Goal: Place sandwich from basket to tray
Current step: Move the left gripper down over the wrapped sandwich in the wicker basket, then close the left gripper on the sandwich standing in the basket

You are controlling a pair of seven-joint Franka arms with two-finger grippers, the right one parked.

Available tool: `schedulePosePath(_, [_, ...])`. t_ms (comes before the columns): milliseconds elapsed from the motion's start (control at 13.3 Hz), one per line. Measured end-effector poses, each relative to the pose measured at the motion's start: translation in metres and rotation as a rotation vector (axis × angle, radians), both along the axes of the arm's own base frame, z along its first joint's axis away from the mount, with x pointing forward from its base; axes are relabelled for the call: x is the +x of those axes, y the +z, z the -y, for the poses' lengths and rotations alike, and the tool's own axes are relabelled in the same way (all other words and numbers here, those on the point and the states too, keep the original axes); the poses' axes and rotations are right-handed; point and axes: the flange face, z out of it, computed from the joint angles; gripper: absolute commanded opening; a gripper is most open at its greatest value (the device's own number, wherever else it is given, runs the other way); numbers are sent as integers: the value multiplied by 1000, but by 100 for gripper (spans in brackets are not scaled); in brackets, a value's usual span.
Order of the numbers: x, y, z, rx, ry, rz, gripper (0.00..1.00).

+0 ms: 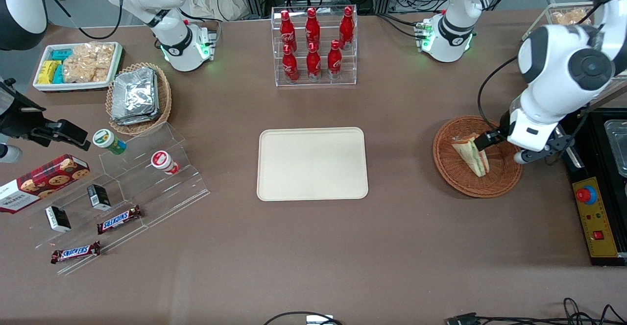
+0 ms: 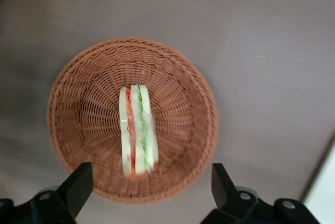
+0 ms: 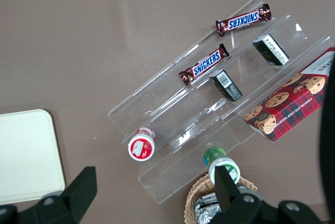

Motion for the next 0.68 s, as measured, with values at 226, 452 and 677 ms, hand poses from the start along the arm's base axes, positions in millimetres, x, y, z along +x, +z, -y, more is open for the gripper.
schedulePosePath(226, [-21,-53,-8,-6,18,16,100])
schedulePosePath(452, [-33,-98,-7,-18,17,38,100])
schedulePosePath(677, [-44,-136,-7,-23,18,0,100])
